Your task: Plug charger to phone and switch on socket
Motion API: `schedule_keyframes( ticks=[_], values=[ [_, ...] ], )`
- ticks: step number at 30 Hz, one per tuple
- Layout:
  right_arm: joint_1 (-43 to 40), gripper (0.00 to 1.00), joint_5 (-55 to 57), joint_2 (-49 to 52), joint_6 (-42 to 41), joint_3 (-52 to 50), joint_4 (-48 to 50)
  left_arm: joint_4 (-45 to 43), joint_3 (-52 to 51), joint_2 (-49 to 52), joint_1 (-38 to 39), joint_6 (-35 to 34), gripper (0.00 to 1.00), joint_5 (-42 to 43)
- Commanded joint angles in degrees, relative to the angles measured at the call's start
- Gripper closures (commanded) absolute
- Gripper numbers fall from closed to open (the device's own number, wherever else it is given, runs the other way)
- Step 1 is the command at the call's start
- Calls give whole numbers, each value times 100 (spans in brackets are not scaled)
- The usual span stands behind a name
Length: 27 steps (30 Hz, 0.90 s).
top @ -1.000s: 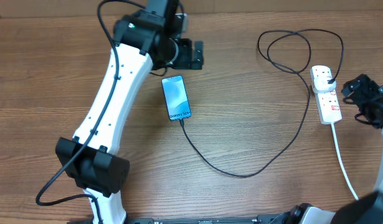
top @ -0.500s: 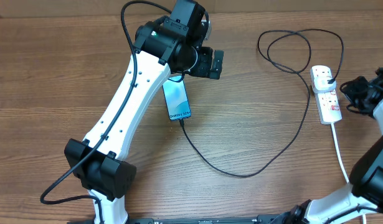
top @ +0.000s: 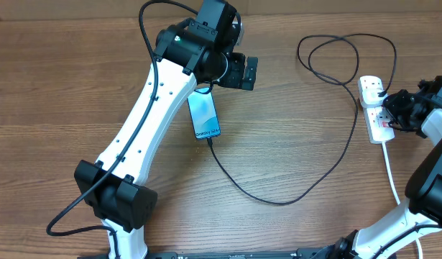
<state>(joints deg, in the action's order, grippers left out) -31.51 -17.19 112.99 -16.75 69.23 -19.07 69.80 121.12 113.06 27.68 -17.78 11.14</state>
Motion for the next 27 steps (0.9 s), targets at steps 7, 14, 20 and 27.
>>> schedule_keyframes(
  ticks=[7, 14, 20, 27],
  values=[
    [229, 96, -94, 127, -37, 50, -48, -22, 50, -28, 9, 87, 0, -111],
    [435, 96, -96, 127, -39, 50, -422, -20, 50, -28, 9, 90, 0, -136],
    [688, 96, -94, 127, -37, 48, -682, -22, 50, -26, 9, 90, 0, -170],
    [907, 96, -96, 127, -55, 48, -872, -22, 50, -26, 9, 92, 0, -175]
  ],
)
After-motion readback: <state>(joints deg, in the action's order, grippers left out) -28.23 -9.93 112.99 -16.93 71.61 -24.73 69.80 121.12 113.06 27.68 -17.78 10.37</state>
